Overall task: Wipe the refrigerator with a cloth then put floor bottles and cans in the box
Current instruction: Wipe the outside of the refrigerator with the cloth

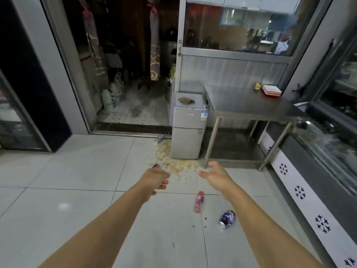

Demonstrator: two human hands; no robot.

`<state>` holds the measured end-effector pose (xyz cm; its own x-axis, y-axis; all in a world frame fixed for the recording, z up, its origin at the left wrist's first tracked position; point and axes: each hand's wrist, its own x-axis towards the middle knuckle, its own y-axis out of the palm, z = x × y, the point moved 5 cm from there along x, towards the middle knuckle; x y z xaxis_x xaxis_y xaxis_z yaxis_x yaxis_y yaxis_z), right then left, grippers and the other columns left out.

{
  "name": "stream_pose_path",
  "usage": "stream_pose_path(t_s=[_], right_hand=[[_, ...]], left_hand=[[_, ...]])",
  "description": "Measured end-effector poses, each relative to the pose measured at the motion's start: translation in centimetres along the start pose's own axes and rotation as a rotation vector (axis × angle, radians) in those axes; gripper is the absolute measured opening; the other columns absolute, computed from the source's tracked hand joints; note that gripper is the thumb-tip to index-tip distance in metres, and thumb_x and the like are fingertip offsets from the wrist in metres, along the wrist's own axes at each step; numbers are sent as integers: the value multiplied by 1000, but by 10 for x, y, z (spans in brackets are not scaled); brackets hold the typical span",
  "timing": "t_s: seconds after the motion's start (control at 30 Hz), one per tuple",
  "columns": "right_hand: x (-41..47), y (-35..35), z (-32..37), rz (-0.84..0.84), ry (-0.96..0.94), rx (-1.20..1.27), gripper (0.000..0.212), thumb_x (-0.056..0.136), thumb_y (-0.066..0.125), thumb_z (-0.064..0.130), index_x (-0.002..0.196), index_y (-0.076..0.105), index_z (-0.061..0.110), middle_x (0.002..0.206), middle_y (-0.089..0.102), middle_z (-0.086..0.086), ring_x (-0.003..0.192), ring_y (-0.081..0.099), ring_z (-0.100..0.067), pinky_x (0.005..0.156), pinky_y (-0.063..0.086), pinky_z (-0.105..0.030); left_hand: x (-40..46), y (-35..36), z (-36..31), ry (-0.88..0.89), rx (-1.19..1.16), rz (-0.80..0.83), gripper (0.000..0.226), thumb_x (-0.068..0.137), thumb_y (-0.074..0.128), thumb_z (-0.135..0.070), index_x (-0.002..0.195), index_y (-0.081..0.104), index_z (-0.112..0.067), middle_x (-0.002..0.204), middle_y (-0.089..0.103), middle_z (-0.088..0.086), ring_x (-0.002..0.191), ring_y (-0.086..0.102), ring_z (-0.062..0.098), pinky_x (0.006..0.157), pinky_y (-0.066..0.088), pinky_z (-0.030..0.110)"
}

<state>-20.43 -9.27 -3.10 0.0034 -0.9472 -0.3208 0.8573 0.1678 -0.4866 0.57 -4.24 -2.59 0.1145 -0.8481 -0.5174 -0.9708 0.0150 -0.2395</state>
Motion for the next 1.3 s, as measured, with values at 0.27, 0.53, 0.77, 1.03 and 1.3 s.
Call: stream_pose_path(t_s=[0.27, 0.53, 0.77, 1.03, 1.3], right_hand=[[140, -26, 40, -14, -34, 14, 61, 85, 65, 29, 137, 35, 16, 123, 49, -4, 109, 54, -22, 85, 43, -28], [294, -52, 91, 10, -35, -4, 59, 86, 65, 28, 138, 38, 20, 129, 49, -9, 111, 54, -24, 89, 44, -31], [409, -36, 134, 18, -21, 13, 38, 84, 66, 31, 116, 45, 27, 92, 50, 12, 98, 54, -17, 82, 40, -28], [546, -9, 194, -26, 22, 9, 38, 87, 63, 28, 118, 42, 26, 98, 47, 7, 91, 49, -13, 75, 38, -26], [662, -9, 210, -65, 120, -37, 50, 88, 62, 28, 133, 43, 16, 122, 49, -6, 106, 49, -20, 83, 39, -28]], left_hand=[[124, 0, -76, 20, 9, -61, 16, 87, 58, -24, 102, 58, -18, 99, 66, 5, 80, 62, 14, 67, 41, 29], [255, -8, -168, 14, -35, -105, 3, 90, 57, -21, 88, 56, -18, 91, 62, 6, 71, 60, 12, 50, 40, 19], [365, -37, -220, 27, -44, -84, 10, 89, 57, -23, 79, 55, -24, 82, 61, 1, 76, 59, 14, 64, 40, 27], [510, -90, -285, 67, -73, -18, 8, 90, 58, -22, 82, 57, -21, 76, 59, -2, 65, 55, 7, 35, 41, 12], [639, -99, -337, 46, 85, 18, 14, 89, 57, -23, 75, 56, -22, 80, 61, -1, 70, 58, 10, 51, 38, 20]])
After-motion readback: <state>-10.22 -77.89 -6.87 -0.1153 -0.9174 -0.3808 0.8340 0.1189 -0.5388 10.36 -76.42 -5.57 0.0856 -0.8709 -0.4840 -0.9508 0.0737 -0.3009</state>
